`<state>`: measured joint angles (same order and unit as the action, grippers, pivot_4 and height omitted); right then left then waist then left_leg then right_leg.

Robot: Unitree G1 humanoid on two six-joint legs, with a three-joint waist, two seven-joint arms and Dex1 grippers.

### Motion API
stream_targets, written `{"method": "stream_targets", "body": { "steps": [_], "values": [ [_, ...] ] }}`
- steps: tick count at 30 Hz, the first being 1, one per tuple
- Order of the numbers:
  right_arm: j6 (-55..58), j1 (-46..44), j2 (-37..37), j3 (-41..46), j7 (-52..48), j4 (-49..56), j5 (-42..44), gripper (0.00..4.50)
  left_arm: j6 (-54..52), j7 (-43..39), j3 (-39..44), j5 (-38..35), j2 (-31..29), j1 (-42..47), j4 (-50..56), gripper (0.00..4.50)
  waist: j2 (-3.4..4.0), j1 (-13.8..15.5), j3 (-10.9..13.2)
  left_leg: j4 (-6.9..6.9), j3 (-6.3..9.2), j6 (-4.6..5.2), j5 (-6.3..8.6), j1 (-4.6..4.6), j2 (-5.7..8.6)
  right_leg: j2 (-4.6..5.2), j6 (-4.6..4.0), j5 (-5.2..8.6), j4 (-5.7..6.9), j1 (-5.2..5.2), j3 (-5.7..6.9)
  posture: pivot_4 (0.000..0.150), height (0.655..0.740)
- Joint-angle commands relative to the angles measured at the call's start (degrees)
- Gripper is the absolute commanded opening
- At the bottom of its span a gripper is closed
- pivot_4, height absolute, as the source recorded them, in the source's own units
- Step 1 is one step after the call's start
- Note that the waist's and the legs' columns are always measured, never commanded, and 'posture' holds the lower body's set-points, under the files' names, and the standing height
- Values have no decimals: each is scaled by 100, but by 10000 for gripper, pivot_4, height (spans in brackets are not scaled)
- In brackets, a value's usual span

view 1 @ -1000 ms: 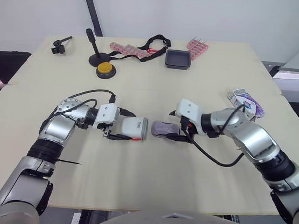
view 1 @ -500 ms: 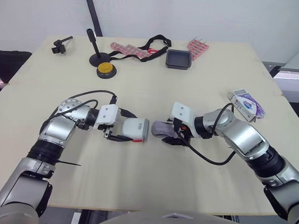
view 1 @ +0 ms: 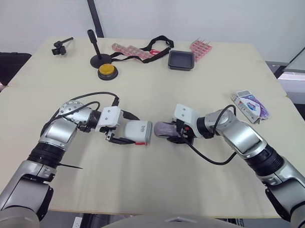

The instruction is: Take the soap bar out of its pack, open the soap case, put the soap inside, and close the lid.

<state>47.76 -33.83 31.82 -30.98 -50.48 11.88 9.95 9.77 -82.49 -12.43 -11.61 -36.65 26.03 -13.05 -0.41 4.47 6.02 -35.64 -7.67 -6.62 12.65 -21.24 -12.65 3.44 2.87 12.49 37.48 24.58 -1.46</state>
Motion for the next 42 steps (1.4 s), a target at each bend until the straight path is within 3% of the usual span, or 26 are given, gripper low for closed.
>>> {"method": "stream_targets", "body": {
  "steps": [1, 10, 19, 42],
  "values": [
    [14, 79, -7, -121, -67, 56, -70, 25585, 49, 7, 96, -59, -71, -14, 65, 34756, -1, -2, 0, 0, 0, 0, 0, 1, 0, 0, 0, 0, 0, -1, 0, 1500, 7291],
    [-214, 143, 281, -38, -286, 265, -200, 25571, 97, 97, 102, -1, -41, 15, -130, 34756, 0, 16, 0, 2, 0, 0, 0, 1, -1, 0, 0, 0, -2, -2, 0, 1500, 7291],
    [-475, -53, 1233, 202, -1110, 1028, -81, 25571, 13, 368, 14, 9, 313, 167, -364, 34756, 3, 17, 4, 4, 1, 0, 0, -5, -2, 0, 0, 0, -8, -2, 1, 1500, 7291],
    [-423, -389, 892, -18, -1200, 907, -234, 25571, 194, 400, -173, 65, 597, 115, -151, 34756, 3, 23, 5, 4, 0, 2, 0, -4, -4, -2, -1, 0, -7, -1, -1, 1500, 7291]
  ]
}}
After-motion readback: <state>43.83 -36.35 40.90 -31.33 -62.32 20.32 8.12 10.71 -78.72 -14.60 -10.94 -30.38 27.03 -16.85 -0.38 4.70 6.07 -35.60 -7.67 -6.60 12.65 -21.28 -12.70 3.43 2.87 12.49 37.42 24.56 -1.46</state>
